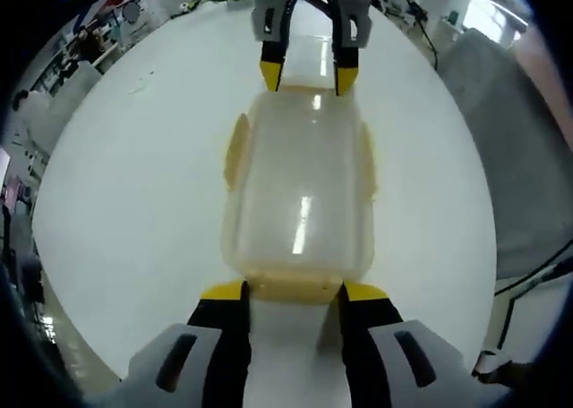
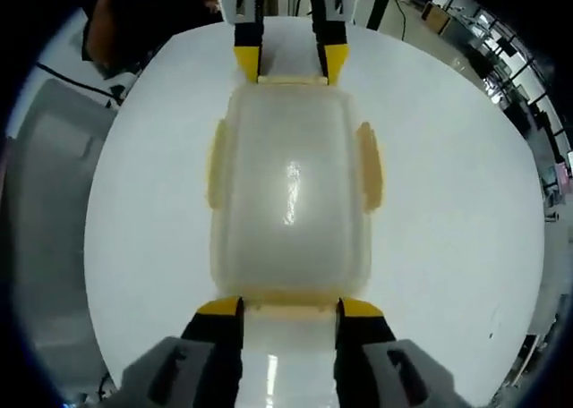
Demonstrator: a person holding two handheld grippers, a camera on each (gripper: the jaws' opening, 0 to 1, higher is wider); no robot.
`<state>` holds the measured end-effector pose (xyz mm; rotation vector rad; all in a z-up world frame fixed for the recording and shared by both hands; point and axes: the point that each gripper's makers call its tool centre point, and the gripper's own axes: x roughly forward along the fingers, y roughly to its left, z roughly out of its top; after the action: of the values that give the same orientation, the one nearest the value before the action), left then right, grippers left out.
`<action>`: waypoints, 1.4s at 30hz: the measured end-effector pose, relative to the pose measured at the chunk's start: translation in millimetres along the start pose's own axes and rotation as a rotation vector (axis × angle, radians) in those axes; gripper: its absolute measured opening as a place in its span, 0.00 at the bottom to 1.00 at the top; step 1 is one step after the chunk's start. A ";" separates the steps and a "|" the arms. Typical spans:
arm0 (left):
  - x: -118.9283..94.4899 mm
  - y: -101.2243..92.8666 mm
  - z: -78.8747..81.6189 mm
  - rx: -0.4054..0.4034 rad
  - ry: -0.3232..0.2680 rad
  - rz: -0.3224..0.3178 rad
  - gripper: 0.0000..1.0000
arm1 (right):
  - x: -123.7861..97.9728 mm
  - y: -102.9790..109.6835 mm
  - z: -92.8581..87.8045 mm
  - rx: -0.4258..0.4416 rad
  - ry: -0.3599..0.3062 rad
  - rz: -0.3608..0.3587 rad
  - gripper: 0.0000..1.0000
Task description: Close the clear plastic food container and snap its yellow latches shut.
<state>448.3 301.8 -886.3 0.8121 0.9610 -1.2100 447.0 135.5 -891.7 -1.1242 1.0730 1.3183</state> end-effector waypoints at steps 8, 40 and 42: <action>-6.6 -6.6 -3.9 -0.002 0.005 -0.029 0.36 | -1.6 12.9 5.2 0.016 -0.011 0.027 0.37; -82.2 -33.3 29.7 0.025 0.046 0.030 0.36 | -86.3 37.9 15.0 -0.012 -0.172 0.002 0.37; -83.9 -35.0 34.8 0.025 0.042 0.030 0.36 | -89.0 38.7 12.0 -0.012 -0.171 0.004 0.37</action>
<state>412.9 296.0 -795.8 0.8716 0.9659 -1.1853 408.5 131.6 -801.8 -0.9991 0.9435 1.3991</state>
